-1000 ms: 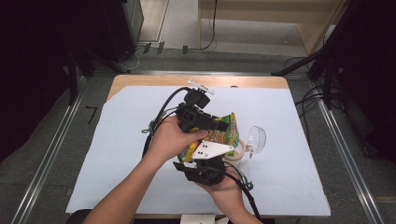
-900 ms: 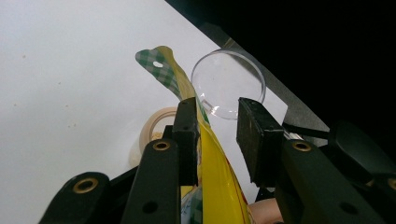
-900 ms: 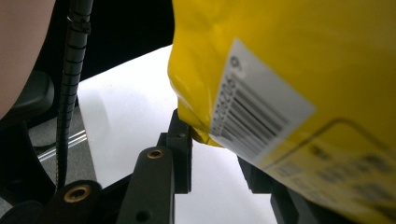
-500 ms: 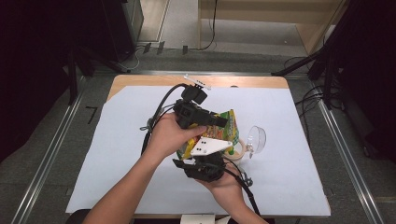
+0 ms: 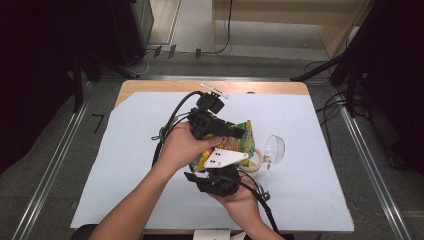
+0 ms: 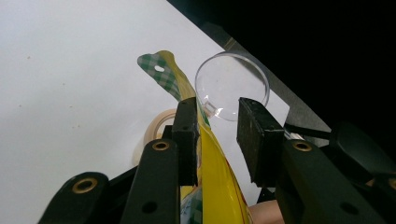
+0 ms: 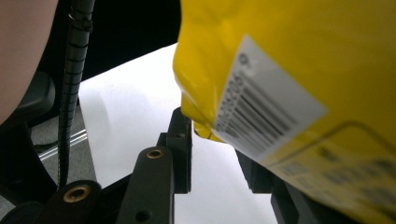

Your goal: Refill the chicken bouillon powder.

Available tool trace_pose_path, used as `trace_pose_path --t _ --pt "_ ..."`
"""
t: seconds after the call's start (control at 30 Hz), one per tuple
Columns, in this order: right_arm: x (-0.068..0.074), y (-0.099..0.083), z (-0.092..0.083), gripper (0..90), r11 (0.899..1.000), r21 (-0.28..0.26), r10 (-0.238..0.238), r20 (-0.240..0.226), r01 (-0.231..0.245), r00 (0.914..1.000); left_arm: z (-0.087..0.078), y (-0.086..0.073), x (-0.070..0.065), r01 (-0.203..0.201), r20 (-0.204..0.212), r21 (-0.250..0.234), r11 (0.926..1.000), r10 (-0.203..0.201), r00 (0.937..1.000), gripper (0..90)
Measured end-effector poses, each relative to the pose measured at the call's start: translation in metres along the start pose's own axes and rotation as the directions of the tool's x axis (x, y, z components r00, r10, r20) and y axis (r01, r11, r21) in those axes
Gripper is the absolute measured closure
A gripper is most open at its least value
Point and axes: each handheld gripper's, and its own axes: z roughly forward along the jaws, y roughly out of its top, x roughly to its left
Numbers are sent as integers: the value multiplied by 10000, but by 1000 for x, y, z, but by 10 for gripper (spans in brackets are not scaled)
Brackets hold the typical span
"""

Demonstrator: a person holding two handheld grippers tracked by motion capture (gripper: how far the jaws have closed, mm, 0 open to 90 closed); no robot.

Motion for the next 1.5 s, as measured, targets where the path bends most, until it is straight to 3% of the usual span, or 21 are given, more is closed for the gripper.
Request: trace_pose_path --t 0.53,1.3,1.5 --pt "-1 -3 -1 704 9995 -109 -289 189 291 9994 1 -1 -6 -238 -147 14 9997 238 9996 696" --pt "2 -2 -3 703 9999 -75 -120 94 121 9999 1 -1 -7 -232 10 1 9997 232 9997 692" --pt "2 0 -4 704 10000 17 -67 73 66 10000 0 0 -2 -32 37 -79 10000 32 10000 690"
